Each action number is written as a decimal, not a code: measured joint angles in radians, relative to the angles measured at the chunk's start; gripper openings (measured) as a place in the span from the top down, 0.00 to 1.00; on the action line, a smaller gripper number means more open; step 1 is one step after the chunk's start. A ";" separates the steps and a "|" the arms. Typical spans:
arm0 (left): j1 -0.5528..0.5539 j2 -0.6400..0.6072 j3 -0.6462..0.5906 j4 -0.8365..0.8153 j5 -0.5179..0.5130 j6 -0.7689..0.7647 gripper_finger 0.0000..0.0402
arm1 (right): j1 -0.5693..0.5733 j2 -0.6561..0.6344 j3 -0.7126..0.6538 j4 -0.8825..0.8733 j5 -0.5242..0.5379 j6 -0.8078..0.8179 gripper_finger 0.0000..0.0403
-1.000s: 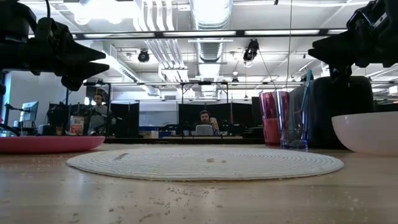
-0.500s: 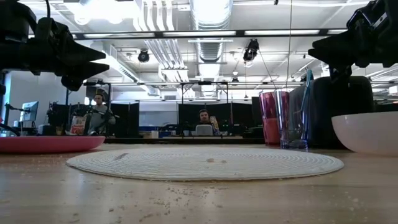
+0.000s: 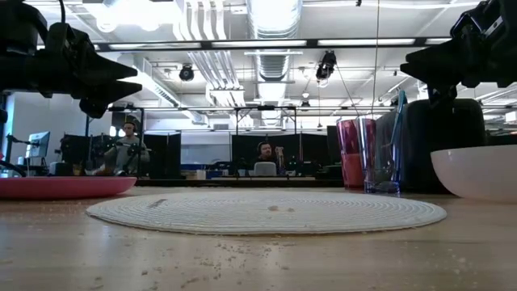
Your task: Arrange a breakfast setting
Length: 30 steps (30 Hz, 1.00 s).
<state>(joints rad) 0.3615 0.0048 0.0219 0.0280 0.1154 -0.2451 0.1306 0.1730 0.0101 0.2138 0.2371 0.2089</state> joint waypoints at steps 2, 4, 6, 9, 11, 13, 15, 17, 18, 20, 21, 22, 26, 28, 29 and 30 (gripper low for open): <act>0.000 0.000 0.000 0.000 0.000 0.000 0.53 | 0.000 0.000 0.000 0.000 0.000 0.000 0.77; 0.000 0.000 0.000 0.000 0.000 0.000 0.53 | 0.000 0.000 0.000 0.000 0.000 0.000 0.77; 0.000 0.000 0.000 0.000 0.000 0.000 0.53 | 0.000 0.000 0.000 0.000 0.000 0.000 0.77; 0.000 0.000 0.000 0.000 0.000 0.000 0.53 | 0.000 0.000 0.000 0.000 0.000 0.000 0.77; 0.000 0.000 0.000 0.000 0.000 0.000 0.53 | 0.000 0.000 0.000 0.000 0.000 0.000 0.77; 0.000 0.000 0.000 0.000 0.000 0.000 0.53 | 0.000 0.000 0.000 0.000 0.000 0.000 0.77; 0.000 0.000 0.000 0.001 0.000 0.006 0.53 | 0.000 0.000 0.000 0.000 0.000 0.000 0.77; 0.000 0.000 0.000 0.007 0.000 0.025 0.53 | 0.000 0.000 0.000 0.000 0.000 0.000 0.77; 0.000 0.000 0.000 0.010 0.000 0.027 0.53 | 0.000 0.000 0.000 0.000 0.000 0.000 0.77; 0.000 0.000 0.000 0.009 0.000 0.027 0.53 | 0.000 0.000 0.000 0.000 0.000 0.000 0.77; 0.000 0.000 0.000 0.010 0.000 0.026 0.53 | 0.000 0.000 0.000 0.000 0.000 0.000 0.77; 0.000 0.000 0.000 0.009 0.000 0.027 0.53 | 0.000 0.000 0.000 0.000 0.000 0.000 0.77; 0.000 0.000 0.000 0.027 0.005 0.058 0.53 | 0.000 0.000 0.000 0.000 0.000 0.000 0.77; 0.000 0.000 0.000 0.034 0.033 0.084 0.53 | 0.000 0.000 0.000 0.000 0.000 0.000 0.77; 0.000 0.001 0.000 0.043 0.049 0.086 0.53 | 0.000 0.000 0.000 0.000 0.000 0.000 0.77; -0.001 0.003 0.000 0.059 0.058 0.082 0.53 | 0.000 0.000 0.000 0.000 0.000 0.000 0.77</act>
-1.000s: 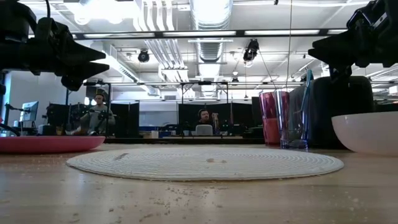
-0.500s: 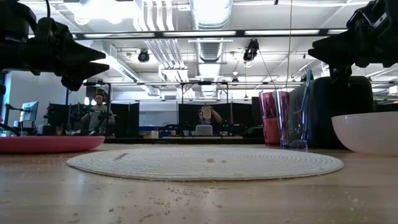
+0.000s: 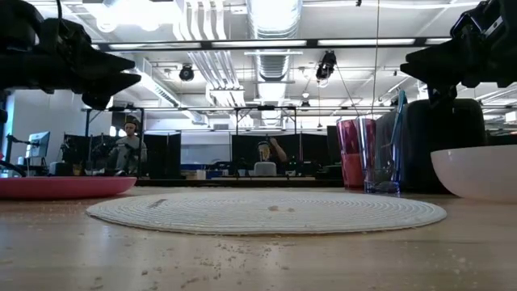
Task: Arrange a breakfast setting
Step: Move the cereal box to the top center of the table
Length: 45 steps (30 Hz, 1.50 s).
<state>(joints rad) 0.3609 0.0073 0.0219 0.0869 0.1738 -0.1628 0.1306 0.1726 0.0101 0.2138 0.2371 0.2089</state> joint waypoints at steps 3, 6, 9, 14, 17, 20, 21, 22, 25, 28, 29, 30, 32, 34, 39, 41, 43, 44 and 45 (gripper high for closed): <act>0.001 0.000 0.000 0.047 0.002 -0.043 0.53 | 0.000 0.000 0.000 0.000 0.000 0.000 0.77; 0.001 0.000 0.000 0.080 -0.001 -0.078 0.53 | 0.000 0.000 0.000 0.000 0.000 0.000 0.77; 0.001 0.004 0.000 0.108 -0.026 -0.087 0.53 | 0.000 0.000 0.000 0.000 0.000 0.000 0.77; 0.001 0.031 0.031 0.124 -0.031 -0.091 0.53 | 0.000 0.000 0.000 0.000 0.000 0.000 0.77; 0.001 0.064 0.066 0.123 -0.025 -0.062 0.53 | 0.000 0.000 0.000 0.000 0.000 0.000 0.77; 0.001 0.095 0.098 0.124 0.030 -0.068 0.53 | 0.000 0.000 0.000 0.000 0.000 0.000 0.77; 0.001 0.102 0.105 0.124 0.056 -0.069 0.53 | 0.000 0.000 0.000 0.000 0.000 0.000 0.77; 0.000 0.109 0.109 0.123 0.075 -0.069 0.53 | 0.000 0.000 0.000 0.000 0.000 0.000 0.77; 0.001 0.128 0.117 0.122 0.080 -0.071 0.53 | 0.000 0.000 0.000 0.000 0.000 0.000 0.77; 0.001 0.139 0.122 0.122 0.085 -0.091 0.53 | 0.000 0.000 0.000 0.000 0.000 0.000 0.77; 0.001 0.141 0.122 0.122 0.096 -0.115 0.53 | 0.000 0.000 0.000 0.000 0.000 0.000 0.77; 0.001 0.143 0.125 0.121 0.096 -0.135 0.53 | 0.000 0.000 0.000 0.000 0.000 0.000 0.77; 0.001 0.139 0.132 0.120 0.068 -0.160 0.53 | 0.000 0.000 0.000 0.000 0.000 0.000 0.77; 0.001 0.134 0.144 0.122 0.048 -0.186 0.53 | 0.000 0.000 0.000 0.000 0.000 0.000 0.77; 0.001 0.139 0.182 0.123 0.046 -0.194 0.53 | 0.000 0.000 0.000 0.000 0.000 0.000 0.77; 0.001 0.144 0.203 0.121 0.042 -0.188 0.53 | 0.000 0.000 0.000 0.000 0.000 0.000 0.77; 0.001 0.152 0.227 0.121 0.042 -0.188 0.53 | 0.000 0.000 0.000 0.000 0.000 0.000 0.77; 0.001 0.155 0.237 0.114 0.055 -0.187 0.53 | 0.000 0.000 0.000 0.000 0.000 0.000 0.77; 0.001 0.159 0.248 0.097 0.073 -0.187 0.53 | 0.000 0.000 0.000 0.000 0.000 0.000 0.77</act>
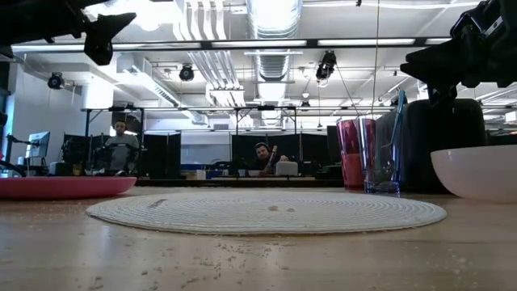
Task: Arrange a breakfast setting
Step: Move the cereal box to the top center of the table
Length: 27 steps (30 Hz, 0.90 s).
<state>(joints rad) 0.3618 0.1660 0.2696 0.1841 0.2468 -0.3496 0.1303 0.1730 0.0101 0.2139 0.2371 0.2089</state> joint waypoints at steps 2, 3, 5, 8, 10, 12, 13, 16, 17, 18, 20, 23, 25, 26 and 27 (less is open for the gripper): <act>0.000 0.008 0.019 -0.055 0.039 0.000 0.53 | 0.000 0.000 0.000 0.000 0.000 0.000 0.77; 0.000 0.012 0.029 -0.082 0.059 0.010 0.53 | 0.000 0.000 0.000 0.000 0.000 0.000 0.77; 0.000 0.016 0.057 -0.128 0.104 0.062 0.53 | 0.000 0.000 0.000 0.000 0.000 0.000 0.77; 0.001 0.027 0.114 -0.247 0.163 0.169 0.53 | 0.000 0.000 0.000 0.000 0.000 0.000 0.77; 0.003 0.044 0.162 -0.354 0.212 0.256 0.53 | 0.000 0.000 0.000 0.000 0.000 0.000 0.77; 0.003 0.067 0.214 -0.450 0.260 0.359 0.53 | 0.000 0.000 0.000 0.000 0.000 0.000 0.77; 0.003 0.082 0.238 -0.500 0.287 0.423 0.53 | 0.000 0.000 0.000 0.000 0.000 0.000 0.77; 0.003 0.136 0.298 -0.647 0.359 0.601 0.53 | 0.000 0.000 0.000 0.000 0.000 0.000 0.77; 0.003 0.154 0.313 -0.681 0.380 0.639 0.53 | 0.000 0.000 0.000 0.000 0.000 0.000 0.77; 0.003 0.170 0.327 -0.709 0.394 0.671 0.53 | 0.000 0.000 0.000 0.000 0.000 0.000 0.77; 0.004 0.200 0.348 -0.754 0.410 0.729 0.53 | 0.000 0.000 0.000 0.000 0.000 0.000 0.77; 0.005 0.241 0.373 -0.815 0.437 0.787 0.53 | 0.000 0.000 0.000 0.000 0.000 0.000 0.77; 0.005 0.264 0.399 -0.871 0.445 0.832 0.53 | 0.000 0.000 0.000 0.000 0.000 0.000 0.77; 0.005 0.276 0.414 -0.903 0.446 0.855 0.53 | 0.000 0.000 0.000 0.000 0.000 0.000 0.77; 0.005 0.288 0.428 -0.936 0.446 0.878 0.53 | 0.000 0.000 0.000 0.000 0.000 0.000 0.77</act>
<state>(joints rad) 0.3668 0.4544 0.6976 -0.7518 0.6933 0.5281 0.1306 0.1730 0.0105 0.2142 0.2371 0.2089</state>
